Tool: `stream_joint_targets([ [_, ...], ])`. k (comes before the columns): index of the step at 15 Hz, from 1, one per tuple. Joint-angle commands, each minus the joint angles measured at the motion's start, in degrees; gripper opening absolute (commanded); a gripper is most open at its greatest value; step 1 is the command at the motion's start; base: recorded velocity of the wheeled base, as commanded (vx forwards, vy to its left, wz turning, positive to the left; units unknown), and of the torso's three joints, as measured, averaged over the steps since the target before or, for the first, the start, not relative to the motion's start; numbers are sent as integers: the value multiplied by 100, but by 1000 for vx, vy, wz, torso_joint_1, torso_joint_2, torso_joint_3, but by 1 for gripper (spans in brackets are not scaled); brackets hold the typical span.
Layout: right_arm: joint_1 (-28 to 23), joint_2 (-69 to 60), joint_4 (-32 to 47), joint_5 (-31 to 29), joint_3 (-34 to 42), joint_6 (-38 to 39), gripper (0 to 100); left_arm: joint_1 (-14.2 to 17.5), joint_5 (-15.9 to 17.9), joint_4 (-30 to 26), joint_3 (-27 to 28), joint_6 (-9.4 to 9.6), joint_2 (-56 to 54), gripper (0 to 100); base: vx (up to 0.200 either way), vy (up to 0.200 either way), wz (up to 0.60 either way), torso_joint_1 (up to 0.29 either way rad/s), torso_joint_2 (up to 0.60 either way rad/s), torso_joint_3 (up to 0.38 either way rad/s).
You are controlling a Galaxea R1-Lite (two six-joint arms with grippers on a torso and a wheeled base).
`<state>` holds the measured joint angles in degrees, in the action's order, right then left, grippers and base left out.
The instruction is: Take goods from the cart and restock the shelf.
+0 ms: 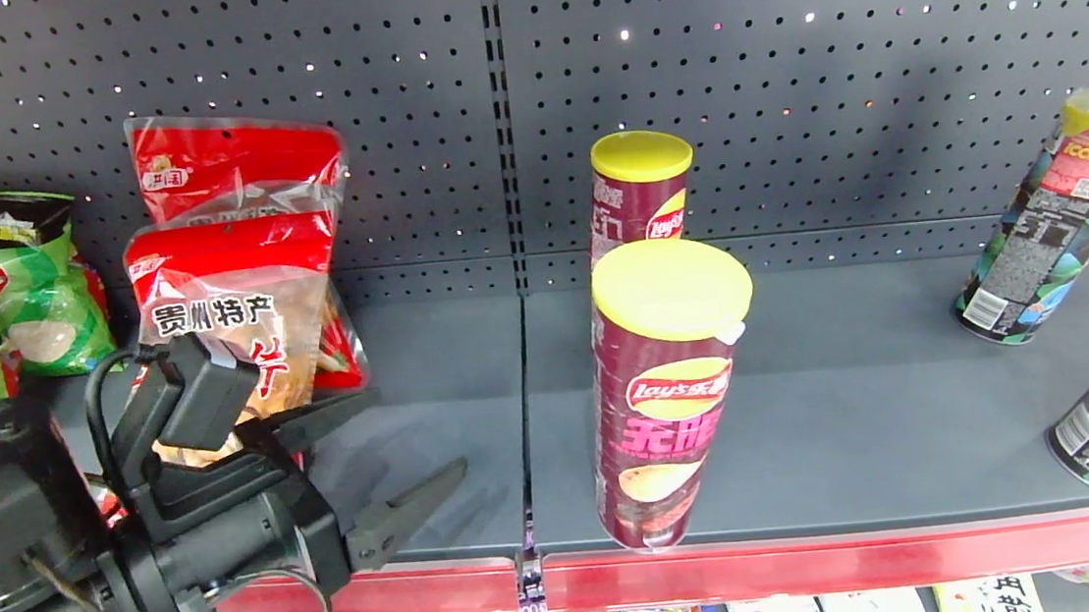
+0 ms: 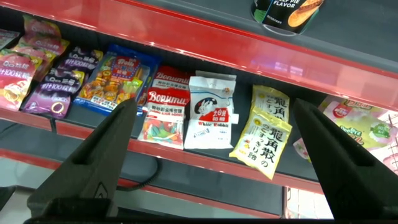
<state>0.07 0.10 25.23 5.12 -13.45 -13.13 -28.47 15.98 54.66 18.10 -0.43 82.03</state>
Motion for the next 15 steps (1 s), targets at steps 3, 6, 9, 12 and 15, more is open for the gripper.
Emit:
stream_joint_targets([
  [3,10,-1,-1,7,0,47,100,-344,-790,-1485,431,192,-240,100,0,0,0,0,0,0],
  [6,10,-1,-1,24,0,47,100,-968,-790,-2153,923,254,-91,100,0,0,0,0,0,0],
  [9,10,-1,-1,24,0,56,100,-1038,-807,-2487,1433,473,401,100,0,0,0,0,0,0],
  [12,10,-1,-1,15,0,56,100,-1073,-798,-2496,1644,649,735,100,0,0,0,0,0,0],
  [15,10,-1,-1,15,0,56,100,-1161,-798,-2496,1758,649,885,100,0,0,0,0,0,0],
])
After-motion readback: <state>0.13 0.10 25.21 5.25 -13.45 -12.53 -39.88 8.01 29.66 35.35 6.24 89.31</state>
